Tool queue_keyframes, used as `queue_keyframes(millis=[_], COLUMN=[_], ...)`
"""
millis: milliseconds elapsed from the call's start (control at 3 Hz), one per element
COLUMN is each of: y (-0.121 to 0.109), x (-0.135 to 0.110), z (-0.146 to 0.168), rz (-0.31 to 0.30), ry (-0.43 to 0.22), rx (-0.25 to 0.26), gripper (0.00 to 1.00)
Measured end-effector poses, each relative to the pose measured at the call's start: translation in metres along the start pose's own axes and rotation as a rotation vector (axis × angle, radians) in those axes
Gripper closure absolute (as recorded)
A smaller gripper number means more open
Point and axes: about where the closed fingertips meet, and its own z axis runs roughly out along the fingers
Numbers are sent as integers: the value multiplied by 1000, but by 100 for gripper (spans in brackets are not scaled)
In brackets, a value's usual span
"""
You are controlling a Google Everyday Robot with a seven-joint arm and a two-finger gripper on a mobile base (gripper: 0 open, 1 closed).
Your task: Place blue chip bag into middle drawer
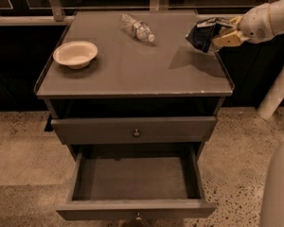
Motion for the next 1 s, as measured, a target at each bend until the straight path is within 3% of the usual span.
queue_keyframes(millis=[333,667,1000], y=[10,18,18], x=[-43,-57,-57], z=[-71,-102,-102], rz=[6,10,10], ry=[-70,-100,-100], rx=[144,219,219], gripper=[100,100,100])
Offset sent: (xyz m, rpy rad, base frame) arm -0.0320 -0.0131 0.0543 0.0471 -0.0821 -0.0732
